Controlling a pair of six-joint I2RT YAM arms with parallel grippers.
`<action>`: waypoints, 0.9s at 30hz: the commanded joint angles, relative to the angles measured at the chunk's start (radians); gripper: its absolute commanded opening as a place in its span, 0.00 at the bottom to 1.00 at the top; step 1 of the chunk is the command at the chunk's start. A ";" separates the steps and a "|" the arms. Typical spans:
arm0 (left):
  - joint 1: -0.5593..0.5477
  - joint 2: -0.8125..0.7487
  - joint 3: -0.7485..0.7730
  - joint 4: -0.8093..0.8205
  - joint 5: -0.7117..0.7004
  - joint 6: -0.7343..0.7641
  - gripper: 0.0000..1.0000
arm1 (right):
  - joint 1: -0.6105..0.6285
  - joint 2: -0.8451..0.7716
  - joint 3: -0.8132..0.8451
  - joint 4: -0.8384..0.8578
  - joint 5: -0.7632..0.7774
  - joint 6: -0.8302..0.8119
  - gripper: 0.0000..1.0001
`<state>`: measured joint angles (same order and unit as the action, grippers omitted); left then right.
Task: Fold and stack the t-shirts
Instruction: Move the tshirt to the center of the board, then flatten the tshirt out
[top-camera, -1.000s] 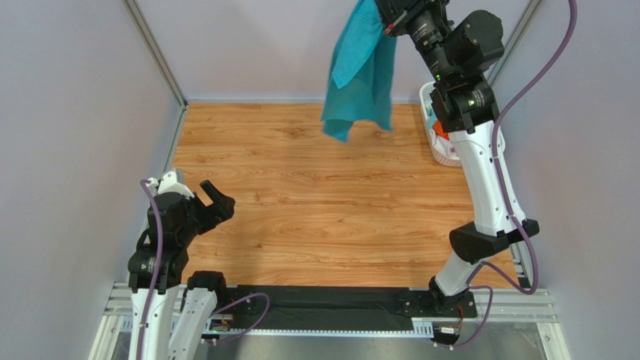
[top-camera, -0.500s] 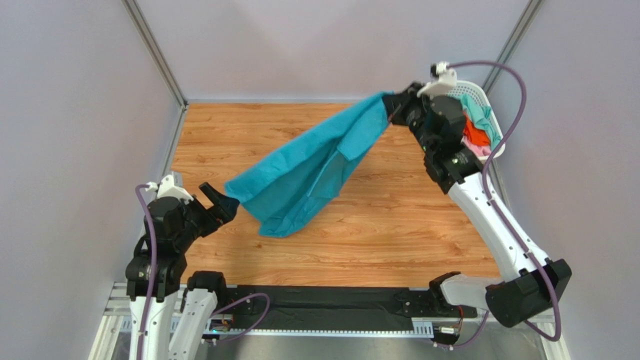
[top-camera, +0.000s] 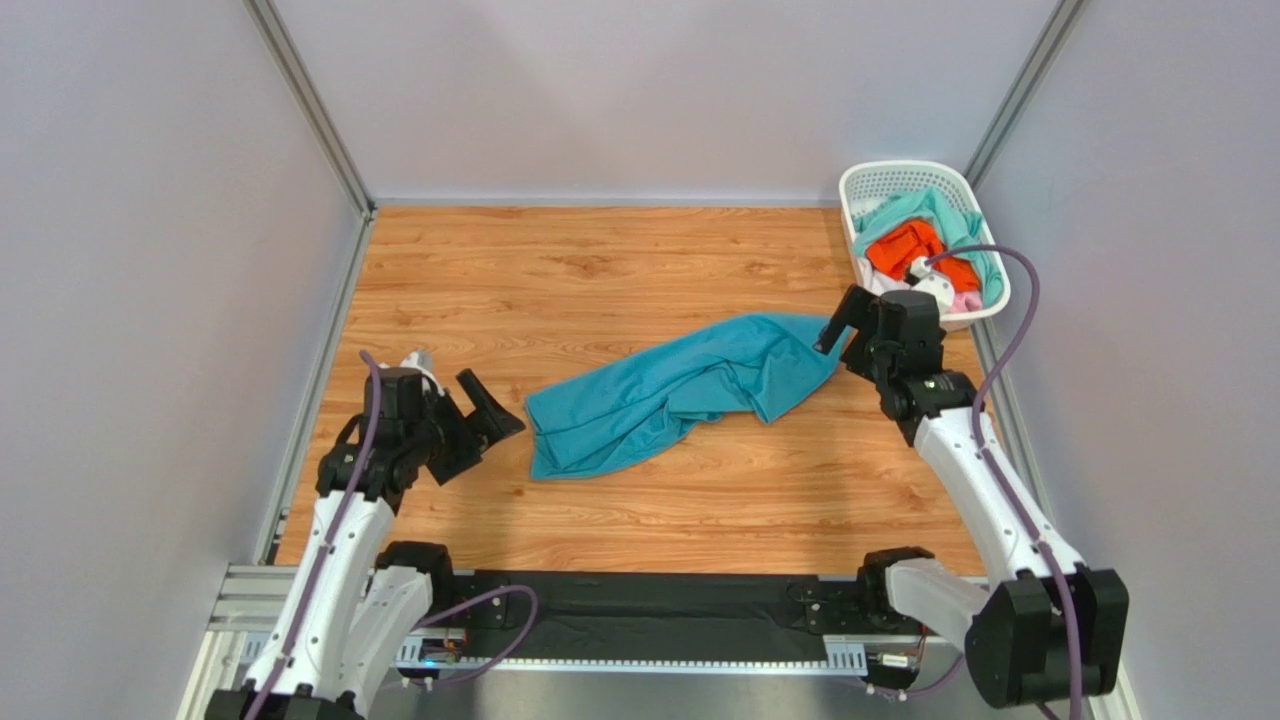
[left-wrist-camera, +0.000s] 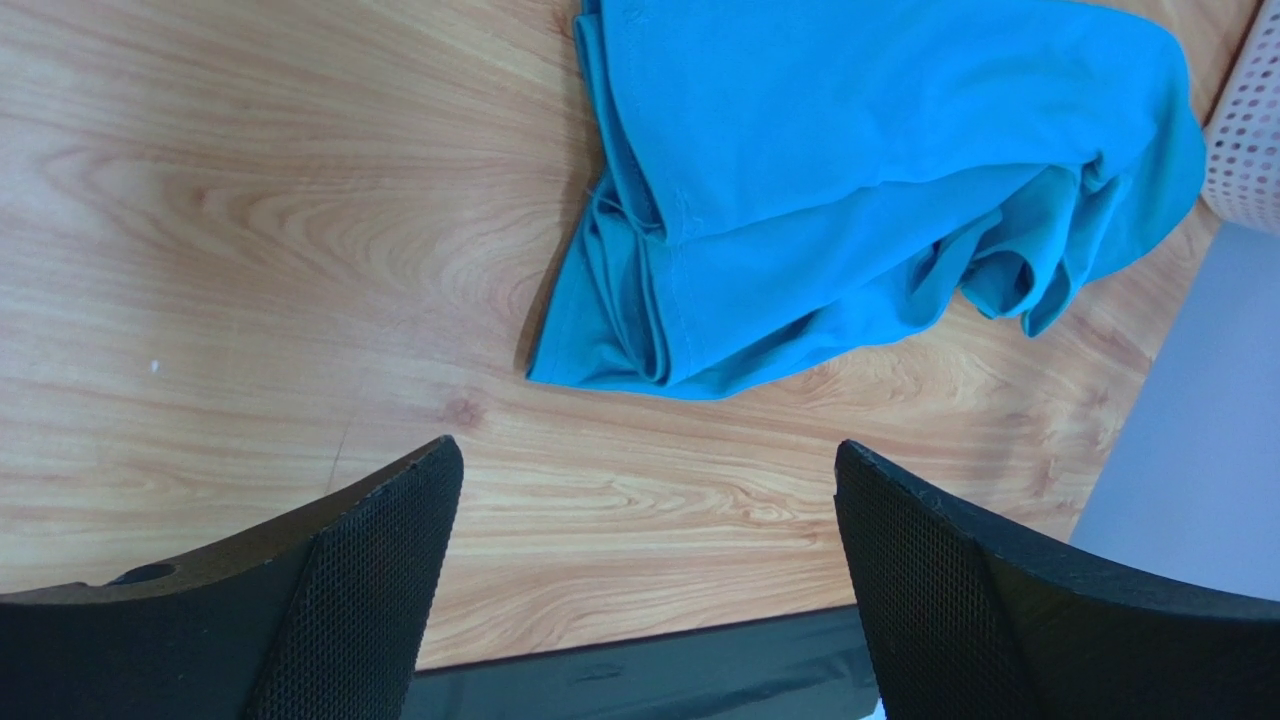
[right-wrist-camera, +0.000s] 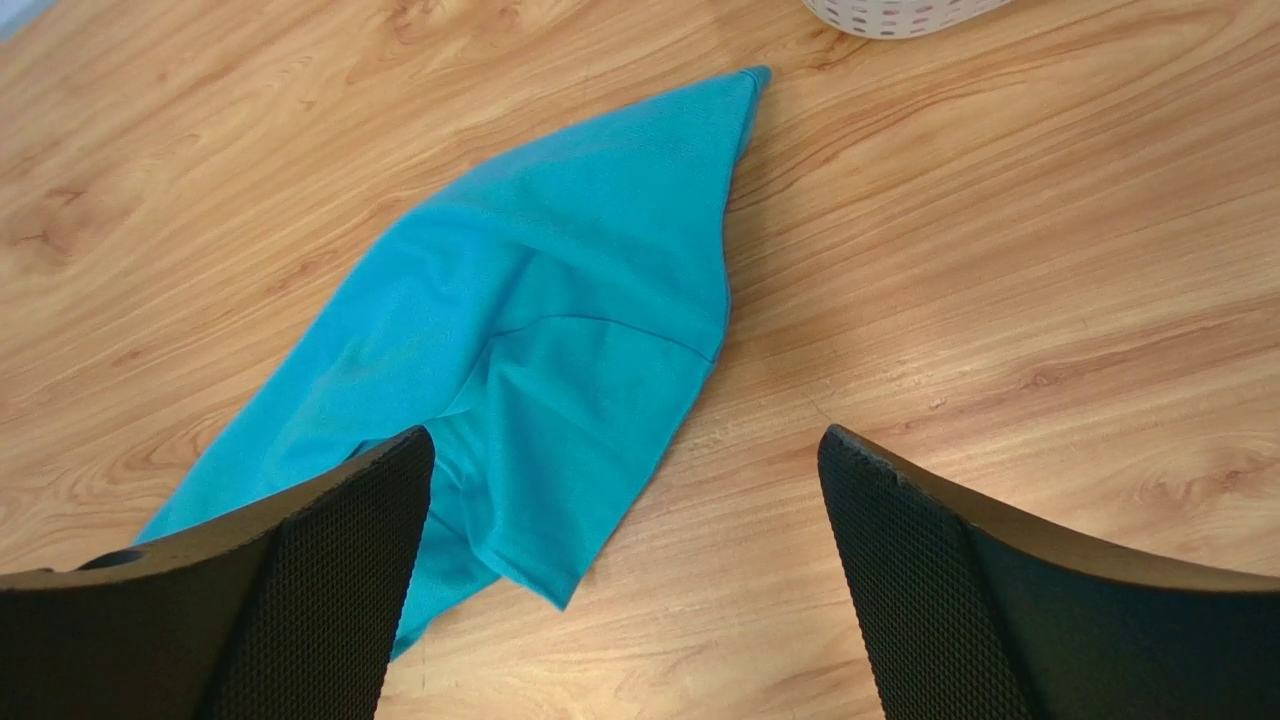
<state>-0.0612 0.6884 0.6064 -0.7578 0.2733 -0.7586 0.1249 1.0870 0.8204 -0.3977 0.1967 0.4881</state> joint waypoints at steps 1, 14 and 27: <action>-0.031 0.090 0.006 0.169 0.018 -0.027 1.00 | 0.001 -0.081 -0.010 -0.062 -0.066 -0.020 1.00; -0.141 0.635 0.154 0.347 0.038 -0.001 0.67 | 0.002 -0.229 -0.158 -0.135 -0.180 -0.056 1.00; -0.164 0.752 0.193 0.350 -0.016 0.018 0.50 | 0.002 -0.199 -0.159 -0.148 -0.160 -0.068 1.00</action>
<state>-0.2226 1.4261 0.7631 -0.4255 0.2707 -0.7563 0.1253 0.8845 0.6655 -0.5388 0.0288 0.4389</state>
